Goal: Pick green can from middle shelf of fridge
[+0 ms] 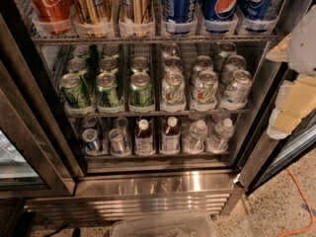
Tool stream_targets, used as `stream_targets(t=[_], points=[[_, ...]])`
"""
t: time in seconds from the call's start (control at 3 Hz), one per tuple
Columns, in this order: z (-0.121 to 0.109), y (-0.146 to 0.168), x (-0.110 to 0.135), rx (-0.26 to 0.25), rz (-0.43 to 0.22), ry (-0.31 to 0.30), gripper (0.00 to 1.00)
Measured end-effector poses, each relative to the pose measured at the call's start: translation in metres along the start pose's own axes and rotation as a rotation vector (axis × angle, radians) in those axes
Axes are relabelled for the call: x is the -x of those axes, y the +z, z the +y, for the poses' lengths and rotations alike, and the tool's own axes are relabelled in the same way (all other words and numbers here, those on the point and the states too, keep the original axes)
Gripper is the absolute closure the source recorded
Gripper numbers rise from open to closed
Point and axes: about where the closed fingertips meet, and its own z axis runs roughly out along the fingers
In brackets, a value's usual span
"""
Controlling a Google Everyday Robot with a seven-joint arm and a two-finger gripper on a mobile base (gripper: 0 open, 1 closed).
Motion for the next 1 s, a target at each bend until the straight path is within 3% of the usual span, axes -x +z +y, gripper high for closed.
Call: stream_targets(t=[0.67, 1.0], points=[[0.004, 0.006, 0.003, -0.009, -0.022, -0.005, 0.0], [0.02, 0.028, 0.019, -0.022, -0.071, -0.066, 0.0]])
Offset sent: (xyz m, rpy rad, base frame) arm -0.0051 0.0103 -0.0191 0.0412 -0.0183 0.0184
